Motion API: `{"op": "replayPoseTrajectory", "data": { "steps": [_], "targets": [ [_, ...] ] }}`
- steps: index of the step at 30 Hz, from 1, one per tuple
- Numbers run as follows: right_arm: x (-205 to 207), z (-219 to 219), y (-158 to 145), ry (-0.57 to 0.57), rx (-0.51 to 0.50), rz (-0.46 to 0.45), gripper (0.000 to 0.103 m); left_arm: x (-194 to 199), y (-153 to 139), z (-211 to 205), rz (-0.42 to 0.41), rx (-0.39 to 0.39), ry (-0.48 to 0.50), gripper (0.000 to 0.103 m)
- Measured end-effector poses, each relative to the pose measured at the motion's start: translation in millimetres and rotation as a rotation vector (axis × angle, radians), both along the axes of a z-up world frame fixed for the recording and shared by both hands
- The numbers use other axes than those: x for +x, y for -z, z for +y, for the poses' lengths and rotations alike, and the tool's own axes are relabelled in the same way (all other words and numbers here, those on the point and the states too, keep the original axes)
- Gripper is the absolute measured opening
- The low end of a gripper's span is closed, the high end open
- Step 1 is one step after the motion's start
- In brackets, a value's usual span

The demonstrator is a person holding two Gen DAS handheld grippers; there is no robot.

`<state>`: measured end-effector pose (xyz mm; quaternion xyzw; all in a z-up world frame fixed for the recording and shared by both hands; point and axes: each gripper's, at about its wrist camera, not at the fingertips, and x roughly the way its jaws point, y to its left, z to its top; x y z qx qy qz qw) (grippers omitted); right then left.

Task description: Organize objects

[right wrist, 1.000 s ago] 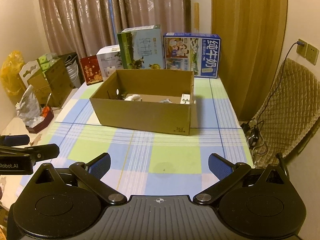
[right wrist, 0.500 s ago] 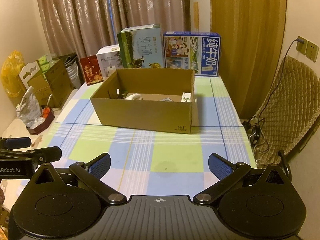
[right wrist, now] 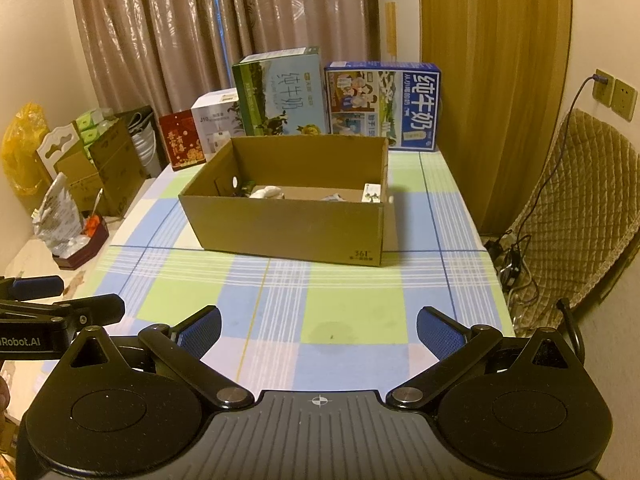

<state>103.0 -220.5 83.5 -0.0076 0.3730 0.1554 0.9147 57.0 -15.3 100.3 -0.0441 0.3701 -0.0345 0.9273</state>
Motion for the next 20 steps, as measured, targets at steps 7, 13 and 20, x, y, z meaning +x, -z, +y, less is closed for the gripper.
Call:
{"op": "replayPoseTrajectory", "data": {
  "steps": [7, 13, 20],
  "targets": [
    [-0.8, -0.7, 0.6, 0.003, -0.002, 0.001, 0.101, 1.8, 1.3, -1.9, 0.002, 0.002, 0.002, 0.102],
    [0.2, -0.2, 1.5, 0.002, -0.002, 0.001, 0.101, 3.1, 2.0, -2.2, 0.003, -0.008, 0.004, 0.102],
    [-0.5, 0.3, 0.7, -0.001, 0.002, 0.002, 0.101, 2.9, 2.8, -2.5, -0.004, -0.023, 0.010, 0.102]
  ]
}}
